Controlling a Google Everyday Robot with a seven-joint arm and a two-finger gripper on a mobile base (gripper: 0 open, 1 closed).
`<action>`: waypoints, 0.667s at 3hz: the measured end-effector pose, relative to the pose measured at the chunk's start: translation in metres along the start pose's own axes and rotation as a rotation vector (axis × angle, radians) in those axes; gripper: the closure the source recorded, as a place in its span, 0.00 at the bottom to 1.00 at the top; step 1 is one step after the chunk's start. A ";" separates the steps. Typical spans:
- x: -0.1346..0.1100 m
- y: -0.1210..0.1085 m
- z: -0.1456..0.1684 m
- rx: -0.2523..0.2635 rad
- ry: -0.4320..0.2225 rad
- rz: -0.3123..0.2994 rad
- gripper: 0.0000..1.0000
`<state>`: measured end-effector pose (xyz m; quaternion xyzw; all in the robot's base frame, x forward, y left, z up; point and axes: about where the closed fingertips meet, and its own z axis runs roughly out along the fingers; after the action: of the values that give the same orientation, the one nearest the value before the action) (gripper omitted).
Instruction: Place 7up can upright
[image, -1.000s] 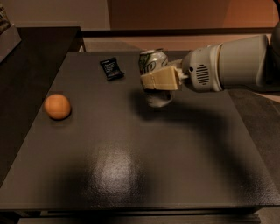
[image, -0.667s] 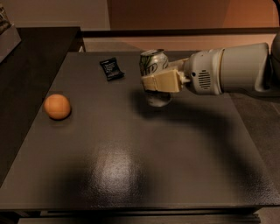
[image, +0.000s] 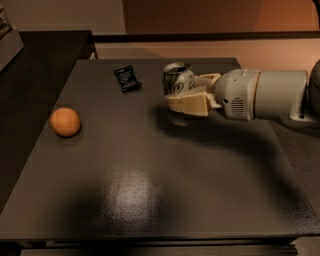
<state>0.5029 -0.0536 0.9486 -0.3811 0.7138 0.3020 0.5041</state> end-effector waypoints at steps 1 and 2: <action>0.012 0.000 0.001 -0.004 -0.036 -0.037 1.00; 0.022 -0.002 0.003 -0.012 -0.072 -0.027 1.00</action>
Offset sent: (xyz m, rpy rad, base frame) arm 0.0021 -0.0127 -0.0386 0.1077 -0.0607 0.0112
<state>0.5018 -0.0578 0.9270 -0.3825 0.6882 0.3130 0.5312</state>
